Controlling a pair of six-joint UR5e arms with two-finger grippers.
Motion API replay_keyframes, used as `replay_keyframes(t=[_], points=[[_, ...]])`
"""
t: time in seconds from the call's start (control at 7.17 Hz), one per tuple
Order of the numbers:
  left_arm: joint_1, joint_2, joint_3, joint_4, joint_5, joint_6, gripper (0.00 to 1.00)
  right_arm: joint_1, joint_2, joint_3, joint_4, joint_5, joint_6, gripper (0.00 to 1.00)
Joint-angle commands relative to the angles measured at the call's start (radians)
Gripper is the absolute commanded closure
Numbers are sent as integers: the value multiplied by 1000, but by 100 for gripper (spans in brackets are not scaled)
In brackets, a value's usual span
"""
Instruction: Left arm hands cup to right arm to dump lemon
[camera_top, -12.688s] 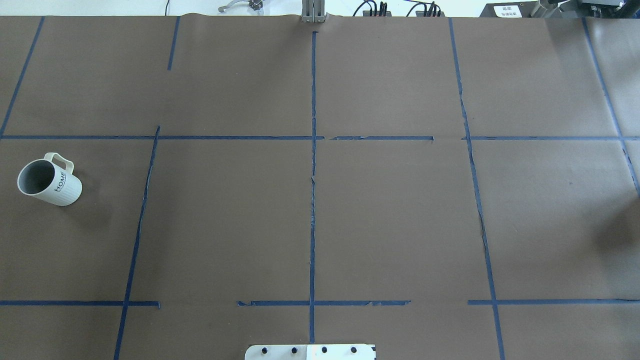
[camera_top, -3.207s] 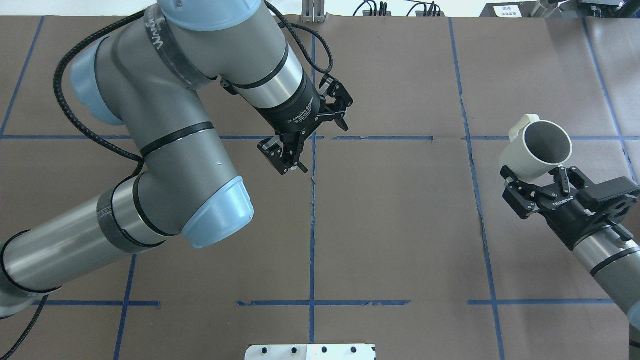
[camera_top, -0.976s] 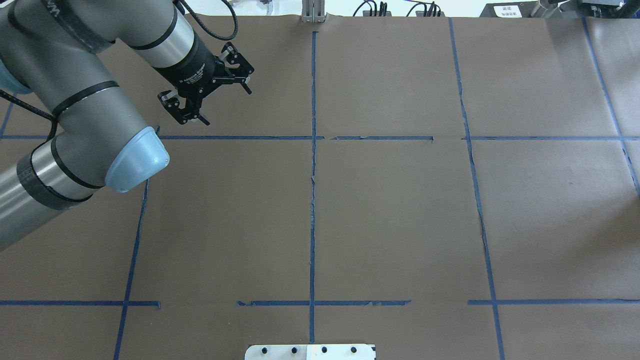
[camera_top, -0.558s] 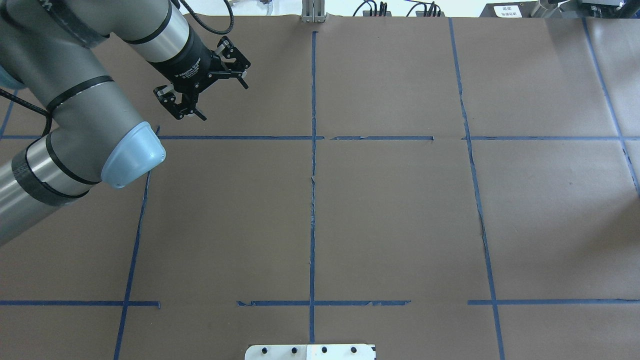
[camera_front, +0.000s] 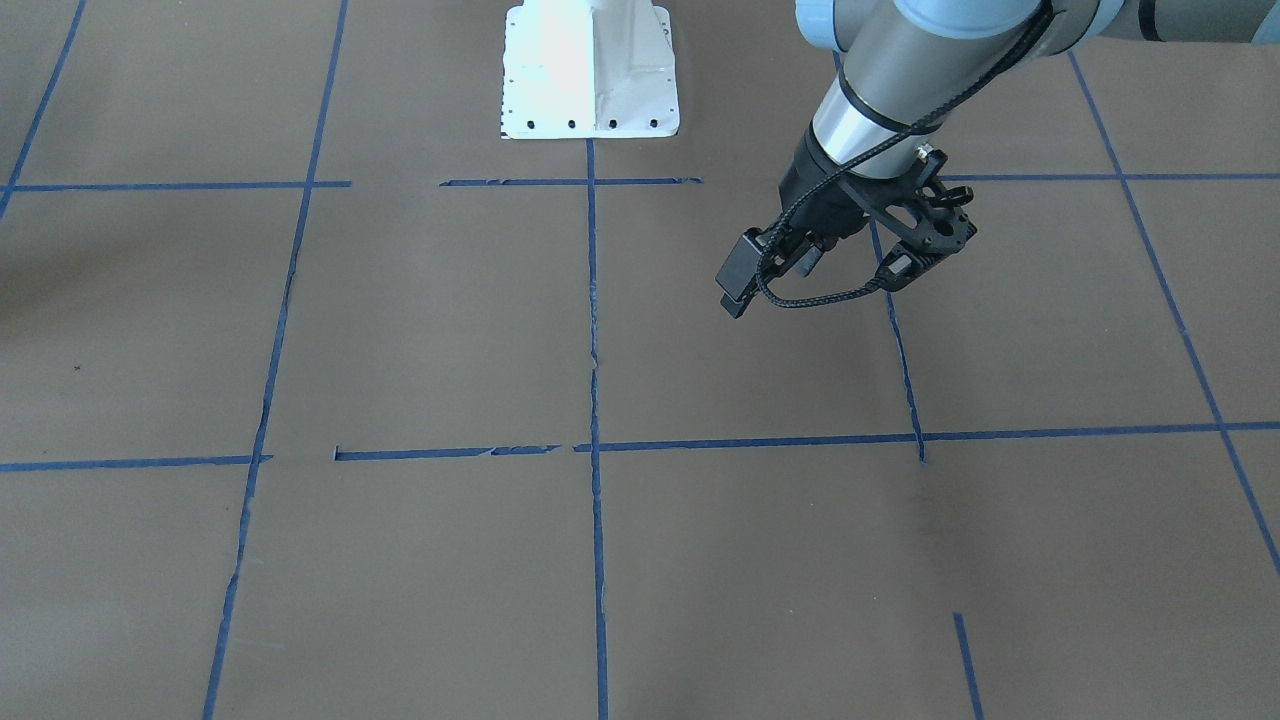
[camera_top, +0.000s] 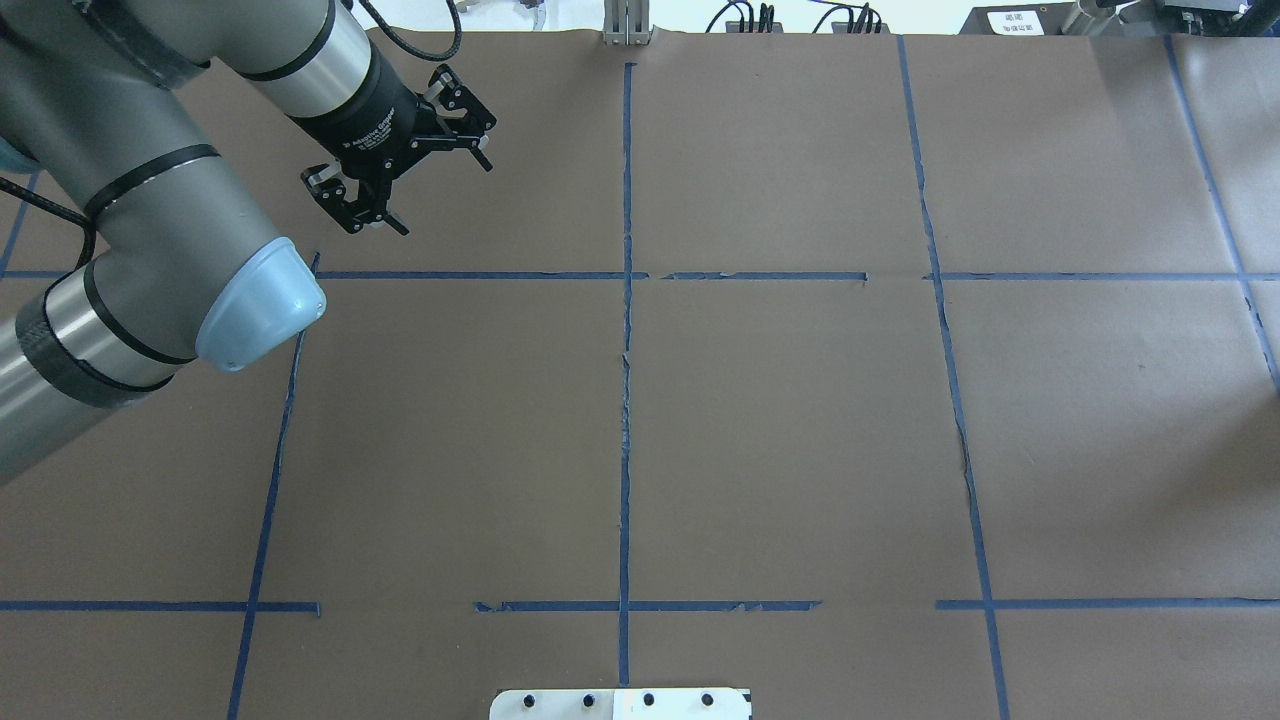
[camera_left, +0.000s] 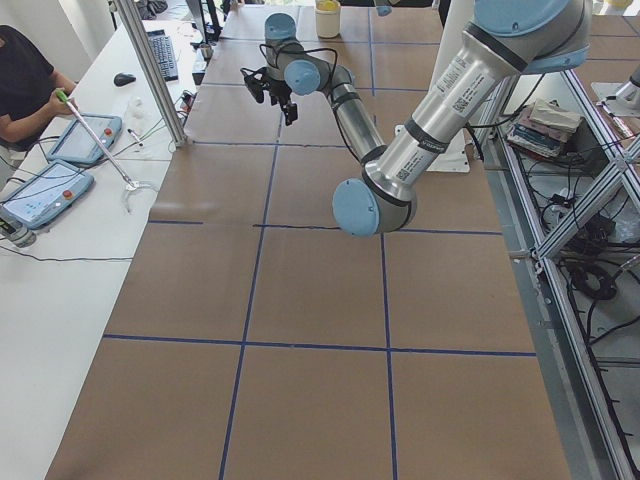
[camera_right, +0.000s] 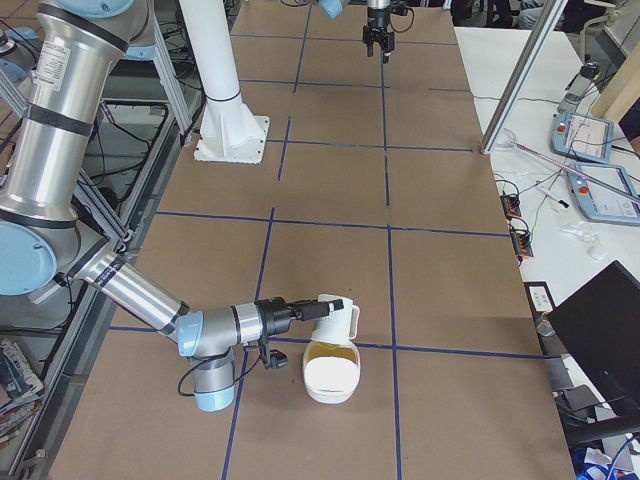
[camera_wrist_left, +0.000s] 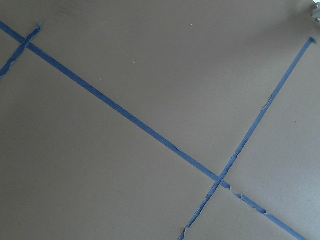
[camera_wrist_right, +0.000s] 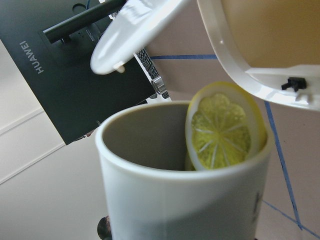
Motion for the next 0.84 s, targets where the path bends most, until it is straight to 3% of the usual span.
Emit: replay_keyframes(t=[0.0, 0.28, 0.7], points=[[1, 1, -1, 1, 0, 0, 0, 4, 3, -54, 94, -77, 185, 92], [-1, 1, -1, 1, 0, 2, 0, 5, 6, -87, 141, -81, 338, 91], [-1, 9, -2, -1, 0, 2, 0, 11, 19, -79, 142, -87, 409, 91]])
